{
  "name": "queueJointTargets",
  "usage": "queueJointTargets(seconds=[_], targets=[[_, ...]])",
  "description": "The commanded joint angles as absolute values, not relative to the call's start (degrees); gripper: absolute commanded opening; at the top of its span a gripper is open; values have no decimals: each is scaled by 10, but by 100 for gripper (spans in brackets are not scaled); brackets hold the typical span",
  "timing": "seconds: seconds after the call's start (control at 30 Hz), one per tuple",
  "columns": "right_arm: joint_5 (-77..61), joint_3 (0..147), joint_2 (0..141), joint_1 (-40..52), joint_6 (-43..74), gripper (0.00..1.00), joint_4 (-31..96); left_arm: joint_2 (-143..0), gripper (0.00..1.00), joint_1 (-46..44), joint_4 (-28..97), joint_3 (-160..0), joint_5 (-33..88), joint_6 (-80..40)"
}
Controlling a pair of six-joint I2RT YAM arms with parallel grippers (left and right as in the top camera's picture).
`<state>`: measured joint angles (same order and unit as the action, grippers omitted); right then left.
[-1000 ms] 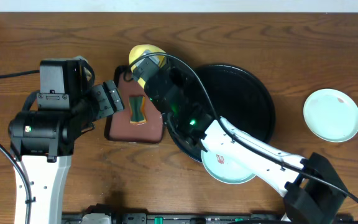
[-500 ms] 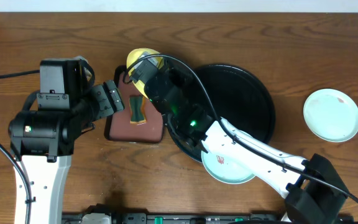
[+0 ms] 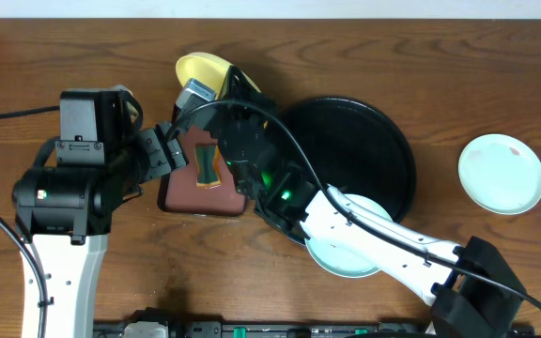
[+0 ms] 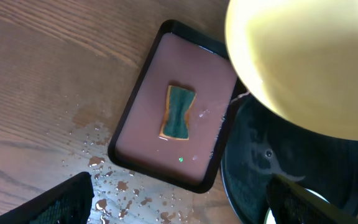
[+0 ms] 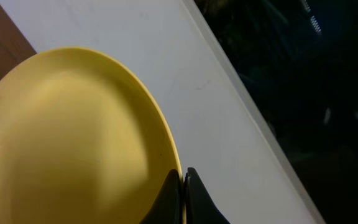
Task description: Clean dirty plates on tray and stack at the side
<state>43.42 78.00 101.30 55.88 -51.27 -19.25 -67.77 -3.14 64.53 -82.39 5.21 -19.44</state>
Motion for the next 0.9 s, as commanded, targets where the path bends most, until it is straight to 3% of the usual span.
queueJointTargets(seconds=[0.0,0.57,0.67,0.87], targets=[[437,787,999,568,-567,1,-201,-678,90,-29,645,-830,52,-191],[463,787,999,567,-532,1,-203,-678,90,-29,645,-830,52,-191],[491,787,999,558,-390,1,-149,-678,90,-29,645,-830,52,-191],[387,787,988,497,73,1,151,-678,90,-29,645,-830,52,-191]])
